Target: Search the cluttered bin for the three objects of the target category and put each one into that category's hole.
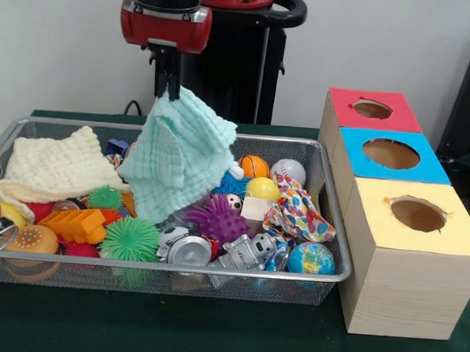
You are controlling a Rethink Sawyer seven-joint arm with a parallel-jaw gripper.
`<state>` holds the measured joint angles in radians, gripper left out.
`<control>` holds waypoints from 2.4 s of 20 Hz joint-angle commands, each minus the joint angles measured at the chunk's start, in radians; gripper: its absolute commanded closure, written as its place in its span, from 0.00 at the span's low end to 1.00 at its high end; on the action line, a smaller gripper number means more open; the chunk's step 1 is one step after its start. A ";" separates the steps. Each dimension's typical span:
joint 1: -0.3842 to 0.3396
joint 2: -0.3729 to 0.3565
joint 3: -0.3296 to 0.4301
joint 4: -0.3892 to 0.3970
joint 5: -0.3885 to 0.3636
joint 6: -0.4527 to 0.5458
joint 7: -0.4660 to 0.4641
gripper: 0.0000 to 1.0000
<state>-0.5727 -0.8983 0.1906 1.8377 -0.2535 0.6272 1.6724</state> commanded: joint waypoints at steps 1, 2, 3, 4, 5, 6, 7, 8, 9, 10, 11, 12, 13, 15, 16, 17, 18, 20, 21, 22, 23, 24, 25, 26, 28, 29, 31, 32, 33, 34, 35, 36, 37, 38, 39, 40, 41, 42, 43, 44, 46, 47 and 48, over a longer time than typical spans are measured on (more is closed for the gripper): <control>-0.060 -0.008 0.120 -0.071 -0.036 0.165 -0.210 1.00; -0.066 -0.006 0.123 -0.073 -0.043 0.163 -0.212 1.00; -0.074 0.000 0.127 -0.076 -0.048 0.161 -0.214 1.00; -0.082 0.006 0.132 -0.078 -0.052 0.156 -0.216 1.00; -0.089 0.010 0.137 -0.081 -0.057 0.154 -0.218 1.00; -0.098 0.014 0.143 -0.086 -0.060 0.157 -0.222 1.00; -0.107 0.016 0.149 -0.092 -0.062 0.167 -0.228 1.00; -0.114 0.014 0.153 -0.100 -0.066 0.177 -0.234 1.00; -0.121 0.011 0.157 -0.109 -0.070 0.188 -0.239 1.00; -0.129 0.010 0.159 -0.116 -0.074 0.196 -0.244 1.00; -0.137 0.014 0.164 -0.126 -0.077 0.204 -0.253 1.00; -0.145 0.018 0.169 -0.137 -0.080 0.212 -0.262 1.00; -0.154 0.021 0.172 -0.147 -0.084 0.220 -0.269 1.00; -0.174 0.031 0.186 -0.163 -0.091 0.230 -0.286 1.00; -0.182 0.033 0.192 -0.165 -0.095 0.234 -0.290 1.00; -0.191 0.034 0.200 -0.169 -0.098 0.239 -0.293 1.00; -0.199 0.036 0.207 -0.174 -0.101 0.246 -0.297 1.00; -0.215 0.040 0.221 -0.187 -0.108 0.260 -0.305 1.00; -0.223 0.041 0.227 -0.195 -0.110 0.268 -0.311 1.00; -0.230 0.043 0.232 -0.203 -0.114 0.275 -0.314 1.00; -0.237 0.045 0.238 -0.210 -0.118 0.283 -0.319 1.00; -0.244 0.044 0.243 -0.217 -0.121 0.294 -0.322 1.00; -0.250 0.042 0.249 -0.222 -0.125 0.302 -0.325 1.00; -0.257 0.040 0.255 -0.224 -0.130 0.307 -0.325 1.00; -0.273 0.044 0.268 -0.232 -0.138 0.312 -0.330 1.00; -0.282 0.052 0.275 -0.236 -0.142 0.316 -0.333 1.00; -0.293 0.061 0.285 -0.247 -0.155 0.320 -0.336 1.00; -0.299 0.066 0.290 -0.255 -0.159 0.325 -0.340 1.00; -0.305 0.071 0.295 -0.263 -0.164 0.331 -0.343 1.00; -0.309 0.071 0.300 -0.266 -0.167 0.335 -0.345 1.00; -0.313 0.071 0.305 -0.268 -0.171 0.340 -0.347 1.00; -0.316 0.067 0.307 -0.269 -0.176 0.344 -0.346 1.00; -0.321 0.067 0.310 -0.269 -0.179 0.344 -0.347 1.00; -0.323 0.067 0.314 -0.270 -0.183 0.345 -0.346 1.00; -0.327 0.067 0.318 -0.269 -0.189 0.343 -0.344 1.00; -0.330 0.070 0.320 -0.268 -0.193 0.340 -0.343 1.00; -0.332 0.076 0.324 -0.266 -0.196 0.334 -0.341 1.00; -0.332 0.077 0.325 -0.260 -0.200 0.325 -0.334 1.00; -0.332 0.079 0.326 -0.253 -0.203 0.316 -0.327 1.00; -0.332 0.080 0.327 -0.245 -0.205 0.307 -0.319 1.00; -0.331 0.082 0.327 -0.226 -0.214 0.287 -0.301 1.00; -0.329 0.085 0.326 -0.220 -0.219 0.277 -0.291 1.00; -0.329 0.085 0.326 -0.211 -0.224 0.264 -0.284 1.00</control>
<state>-0.8951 -0.8560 0.4395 1.5934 -0.4174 0.8524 1.6481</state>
